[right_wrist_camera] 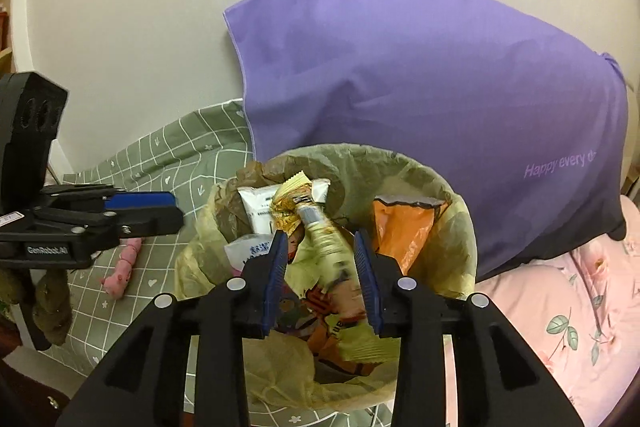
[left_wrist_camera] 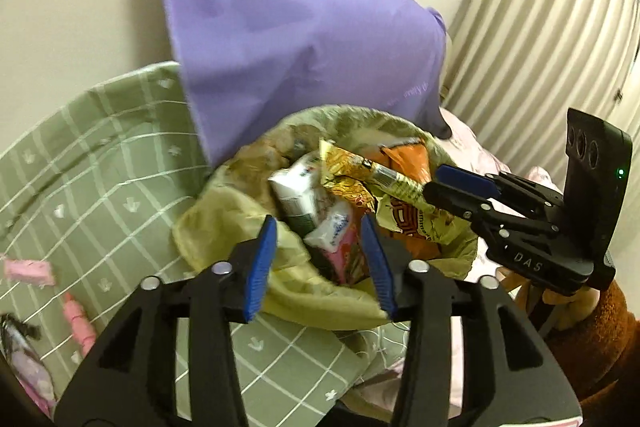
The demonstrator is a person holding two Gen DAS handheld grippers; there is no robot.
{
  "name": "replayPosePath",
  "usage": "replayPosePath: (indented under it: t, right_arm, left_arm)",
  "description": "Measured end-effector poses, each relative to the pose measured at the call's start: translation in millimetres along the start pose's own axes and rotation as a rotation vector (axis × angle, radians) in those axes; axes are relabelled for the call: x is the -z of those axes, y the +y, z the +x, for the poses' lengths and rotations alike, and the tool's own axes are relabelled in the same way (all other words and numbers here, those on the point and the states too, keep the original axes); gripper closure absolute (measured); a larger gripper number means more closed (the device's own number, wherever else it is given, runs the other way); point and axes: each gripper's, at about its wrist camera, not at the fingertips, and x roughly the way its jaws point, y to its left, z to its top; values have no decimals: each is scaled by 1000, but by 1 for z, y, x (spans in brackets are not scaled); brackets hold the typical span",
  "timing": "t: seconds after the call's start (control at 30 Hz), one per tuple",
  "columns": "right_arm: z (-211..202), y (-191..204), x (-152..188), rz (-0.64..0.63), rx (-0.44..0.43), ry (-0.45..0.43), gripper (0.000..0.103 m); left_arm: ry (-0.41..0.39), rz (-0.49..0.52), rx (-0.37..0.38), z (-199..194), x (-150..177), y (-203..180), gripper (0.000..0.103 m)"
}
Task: Collect trash
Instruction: 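Move both open tools back toward the remaining items on the mat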
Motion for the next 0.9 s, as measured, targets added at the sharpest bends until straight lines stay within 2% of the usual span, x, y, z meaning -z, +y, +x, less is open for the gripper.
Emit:
replayPosePath:
  t: [0.2, 0.4, 0.63, 0.73, 0.83, 0.9]
  right_arm:
    - [-5, 30, -7, -17, -30, -36, 70]
    - [8, 77, -11, -61, -99, -29, 70]
    - [31, 131, -6, -72, -194, -1, 70]
    - [47, 163, 1, -92, -291, 53, 58]
    - [65, 201, 15, -150, -361, 120, 58]
    - [78, 226, 27, -194, -388, 165, 58]
  left_arm:
    - [-64, -59, -126, -45, 25, 36, 50]
    - [-90, -177, -335, -95, 68, 104, 48]
    - [-104, -406, -530, -156, 136, 191, 46]
    - [-110, -503, -577, -175, 164, 217, 45]
    - [-112, -580, -606, -194, 190, 238, 45]
    - [-107, -598, -613, -200, 201, 242, 45]
